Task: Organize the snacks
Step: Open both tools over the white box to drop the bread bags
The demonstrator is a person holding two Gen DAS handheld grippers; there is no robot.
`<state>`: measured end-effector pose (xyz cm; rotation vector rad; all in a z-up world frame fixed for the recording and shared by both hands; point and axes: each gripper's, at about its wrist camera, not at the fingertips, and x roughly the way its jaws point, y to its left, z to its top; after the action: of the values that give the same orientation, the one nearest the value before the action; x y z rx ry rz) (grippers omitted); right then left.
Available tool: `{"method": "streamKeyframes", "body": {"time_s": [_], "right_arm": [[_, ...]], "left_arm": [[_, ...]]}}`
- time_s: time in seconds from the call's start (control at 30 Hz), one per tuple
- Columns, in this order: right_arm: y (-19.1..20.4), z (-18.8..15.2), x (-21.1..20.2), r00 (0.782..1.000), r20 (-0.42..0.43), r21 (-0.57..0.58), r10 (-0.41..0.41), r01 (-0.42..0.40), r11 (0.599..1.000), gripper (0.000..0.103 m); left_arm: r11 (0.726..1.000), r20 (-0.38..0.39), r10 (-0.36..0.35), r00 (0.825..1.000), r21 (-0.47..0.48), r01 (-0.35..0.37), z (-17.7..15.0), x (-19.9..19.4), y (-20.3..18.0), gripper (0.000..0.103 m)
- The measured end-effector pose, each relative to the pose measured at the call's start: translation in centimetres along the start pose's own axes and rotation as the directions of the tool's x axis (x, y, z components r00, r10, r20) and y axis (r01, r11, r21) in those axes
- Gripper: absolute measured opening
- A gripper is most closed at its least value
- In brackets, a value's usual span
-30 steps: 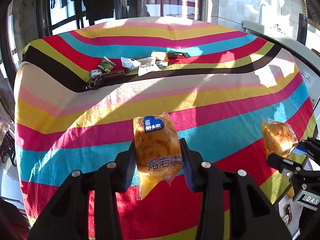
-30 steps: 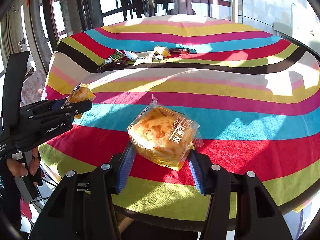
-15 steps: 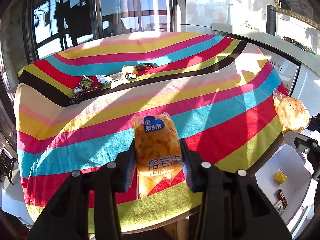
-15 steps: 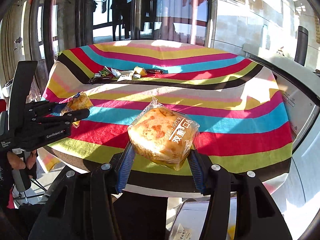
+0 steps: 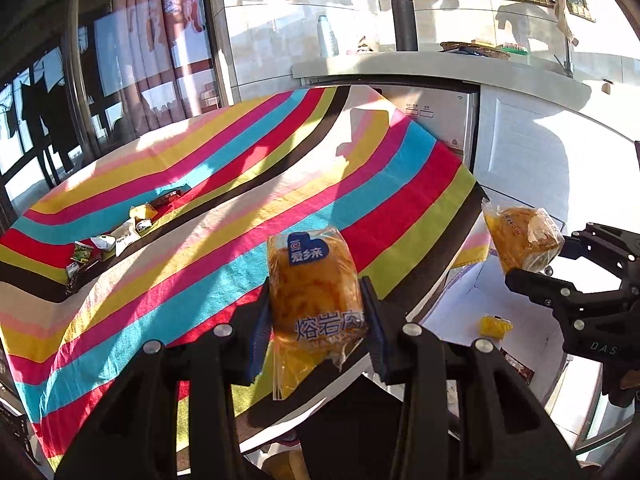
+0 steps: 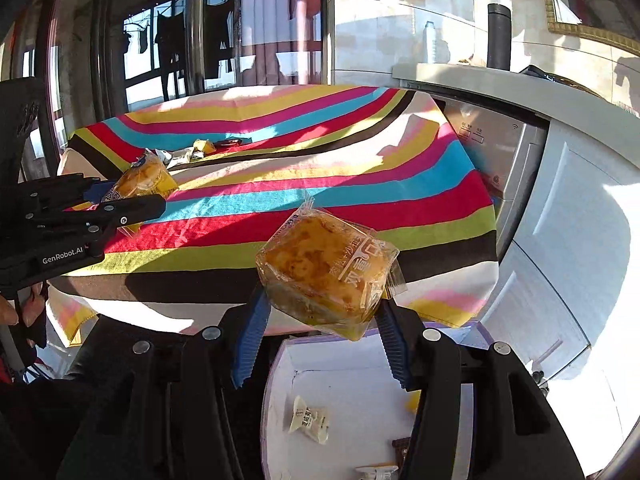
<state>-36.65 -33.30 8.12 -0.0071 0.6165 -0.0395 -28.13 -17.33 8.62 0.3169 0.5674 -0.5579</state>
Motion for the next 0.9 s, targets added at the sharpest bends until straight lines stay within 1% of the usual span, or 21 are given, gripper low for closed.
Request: {"method": "streamKeyframes", "body": {"time_s": [0.1, 0.2, 0.33, 0.4, 0.53, 0.6, 0.63, 0.67, 0.7, 0.73, 0.77, 0.8, 0.83, 0.87, 0.9], "right_arm": [[-2.3, -1.1, -0.5, 0.999, -0.001, 0.057, -0.041, 0.041, 0.997, 0.052], [-3.8, -2.2, -0.7, 0.995, -0.01, 0.075, -0.101, 0.101, 0.992, 0.052], [-5.5, -3.8, 0.0, 0.984, -0.059, 0.086, -0.171, 0.175, 0.981, 0.052], [-6.2, -4.7, 0.7, 0.975, -0.092, 0.077, -0.204, 0.211, 0.975, 0.052], [-7.1, -5.9, 2.0, 0.973, -0.133, 0.084, -0.186, 0.198, 0.977, 0.052], [-7.2, -6.3, 2.7, 0.973, -0.142, 0.078, -0.183, 0.195, 0.978, 0.052], [-7.3, -6.4, 3.0, 0.974, -0.14, 0.081, -0.181, 0.193, 0.978, 0.055], [-7.5, -6.5, 3.2, 0.975, -0.135, 0.088, -0.179, 0.191, 0.978, 0.06], [-7.6, -6.5, 3.6, 0.976, -0.139, 0.095, -0.17, 0.184, 0.978, 0.065], [-7.8, -6.6, 3.9, 0.976, -0.143, 0.102, -0.162, 0.177, 0.979, 0.07], [-7.9, -6.7, 4.1, 0.976, -0.145, 0.114, -0.165, 0.182, 0.977, 0.073], [-8.1, -6.8, 4.2, 0.976, -0.148, 0.128, -0.159, 0.179, 0.975, 0.075], [-8.2, -6.9, 4.4, 0.978, -0.15, 0.143, -0.148, 0.17, 0.975, 0.079], [-8.3, -6.9, 4.5, 0.979, -0.149, 0.156, -0.139, 0.162, 0.974, 0.081], [-8.2, -7.0, 4.6, 0.979, -0.151, 0.163, -0.136, 0.16, 0.974, 0.082]], "left_arm": [[0.998, -0.017, -0.052, 0.998, 0.045, 0.053, 0.5, 0.9, -2.8, 0.041], [0.99, -0.051, -0.102, 0.993, 0.092, 0.107, 0.8, 1.8, -5.6, 0.041], [0.972, -0.101, -0.156, 0.983, 0.16, 0.171, 0.5, 3.0, -9.2, 0.041], [0.961, -0.137, -0.19, 0.972, 0.174, 0.213, 0.2, 3.8, -10.7, 0.041], [0.936, -0.209, -0.261, 0.942, 0.186, 0.301, -0.8, 5.7, -13.3, 0.041], [0.923, -0.236, -0.284, 0.929, 0.195, 0.332, -1.5, 6.6, -14.5, 0.041], [0.916, -0.249, -0.297, 0.922, 0.198, 0.348, -1.8, 7.0, -15.0, 0.041], [0.907, -0.264, -0.318, 0.911, 0.195, 0.373, -2.1, 7.4, -15.5, 0.041], [0.896, -0.277, -0.341, 0.898, 0.192, 0.4, -2.4, 7.8, -15.8, 0.043], [0.885, -0.286, -0.363, 0.887, 0.191, 0.424, -2.7, 8.1, -16.0, 0.049], [0.885, -0.288, -0.358, 0.888, 0.2, 0.421, -3.0, 8.4, -16.2, 0.056], [0.896, -0.281, -0.328, 0.902, 0.212, 0.391, -3.3, 8.6, -16.3, 0.073], [0.898, -0.275, -0.321, 0.906, 0.214, 0.384, -3.5, 8.8, -16.1, 0.089], [0.906, -0.263, -0.313, 0.913, 0.206, 0.37, -3.7, 8.9, -15.7, 0.092], [0.91, -0.259, -0.312, 0.914, 0.194, 0.366, -3.8, 9.0, -15.3, 0.095]]}}
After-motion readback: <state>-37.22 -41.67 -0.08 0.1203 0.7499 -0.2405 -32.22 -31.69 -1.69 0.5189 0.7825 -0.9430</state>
